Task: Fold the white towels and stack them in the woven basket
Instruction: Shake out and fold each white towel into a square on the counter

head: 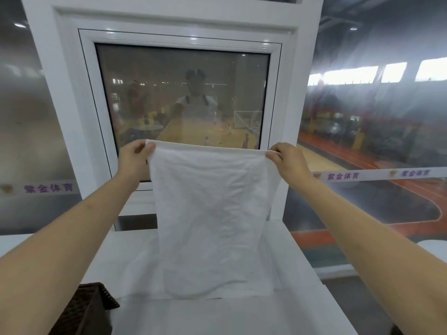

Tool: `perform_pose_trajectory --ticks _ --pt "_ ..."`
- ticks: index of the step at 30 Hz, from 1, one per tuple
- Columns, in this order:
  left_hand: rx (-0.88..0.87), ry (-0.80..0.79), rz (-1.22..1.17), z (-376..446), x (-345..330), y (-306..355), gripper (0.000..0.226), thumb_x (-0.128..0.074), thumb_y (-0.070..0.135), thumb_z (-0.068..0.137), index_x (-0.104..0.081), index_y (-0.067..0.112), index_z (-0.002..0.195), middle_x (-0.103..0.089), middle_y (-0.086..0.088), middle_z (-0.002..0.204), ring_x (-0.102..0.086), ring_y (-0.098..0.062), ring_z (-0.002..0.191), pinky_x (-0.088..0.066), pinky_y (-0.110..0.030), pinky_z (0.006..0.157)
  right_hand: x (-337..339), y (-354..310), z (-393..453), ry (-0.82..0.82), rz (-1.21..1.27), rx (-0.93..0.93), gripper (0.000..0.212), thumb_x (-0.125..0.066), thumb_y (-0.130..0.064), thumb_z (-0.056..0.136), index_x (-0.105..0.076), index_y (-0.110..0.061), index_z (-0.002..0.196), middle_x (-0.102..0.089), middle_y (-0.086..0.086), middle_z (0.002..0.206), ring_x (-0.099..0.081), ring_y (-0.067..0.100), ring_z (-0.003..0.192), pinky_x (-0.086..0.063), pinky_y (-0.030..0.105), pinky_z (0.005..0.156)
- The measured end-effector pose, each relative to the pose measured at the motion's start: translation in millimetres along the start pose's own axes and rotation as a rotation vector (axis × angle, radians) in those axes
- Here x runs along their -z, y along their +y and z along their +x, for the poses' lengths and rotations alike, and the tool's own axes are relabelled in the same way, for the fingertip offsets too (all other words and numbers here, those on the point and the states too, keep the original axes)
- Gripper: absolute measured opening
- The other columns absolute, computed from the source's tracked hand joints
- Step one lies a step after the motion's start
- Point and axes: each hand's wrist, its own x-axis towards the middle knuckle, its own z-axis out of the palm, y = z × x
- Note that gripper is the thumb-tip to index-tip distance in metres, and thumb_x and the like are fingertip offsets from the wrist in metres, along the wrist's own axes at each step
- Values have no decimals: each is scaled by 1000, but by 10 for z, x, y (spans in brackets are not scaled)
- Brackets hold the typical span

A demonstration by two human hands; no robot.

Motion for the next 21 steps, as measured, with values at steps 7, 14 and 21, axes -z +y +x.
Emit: perform_pose_trajectory --ticks 7,14,21 --pt "11 -93 45 -537 224 -157 19 -60 19 100 -70 7 89 -67 -2 84 -59 -13 77 -54 -32 75 181 13 -620 -120 5 -21 18 -57 -25 105 -69 -15 94 -69 -1 92 -61 19 85 -43 29 69" --pt "135 -146 113 -1546 541 -682 21 -62 21 99 -70 3 91 -70 -12 94 -62 -20 83 -55 -42 82 100 220 -1758 -344 190 -168 18 -64 -30 102 -73 -18 91 -75 -1 92 -68 22 90 -54 41 83" --pt "233 -200 197 -2803 833 -1091 18 -60 23 102 -74 17 92 -72 4 91 -64 -17 84 -54 -37 82 76 379 -2904 -513 211 -231 15 -66 -32 100 -74 -28 89 -73 -14 93 -66 7 89 -48 23 78"
